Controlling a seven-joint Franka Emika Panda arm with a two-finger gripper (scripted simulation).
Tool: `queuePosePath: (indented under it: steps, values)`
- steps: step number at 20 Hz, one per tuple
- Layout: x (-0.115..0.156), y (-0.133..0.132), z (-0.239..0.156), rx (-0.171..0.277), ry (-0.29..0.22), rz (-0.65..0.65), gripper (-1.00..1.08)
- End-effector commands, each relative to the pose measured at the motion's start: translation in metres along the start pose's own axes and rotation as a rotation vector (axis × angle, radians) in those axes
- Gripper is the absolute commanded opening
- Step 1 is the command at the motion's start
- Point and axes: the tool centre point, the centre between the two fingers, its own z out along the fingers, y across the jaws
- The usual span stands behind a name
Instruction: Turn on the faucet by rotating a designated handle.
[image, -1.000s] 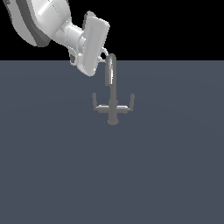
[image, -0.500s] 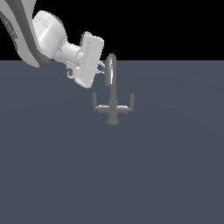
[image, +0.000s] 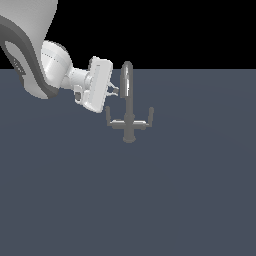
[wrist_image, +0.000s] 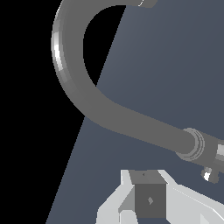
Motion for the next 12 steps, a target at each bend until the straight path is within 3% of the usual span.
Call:
queuePosePath:
  steps: [1,12]
  values:
    - [-0.006,0.011,-0.002,0.032,-0.004,-0.069,-1.00]
    - [-0.026,0.053,-0.009,0.157,-0.001,-0.330,-1.00]
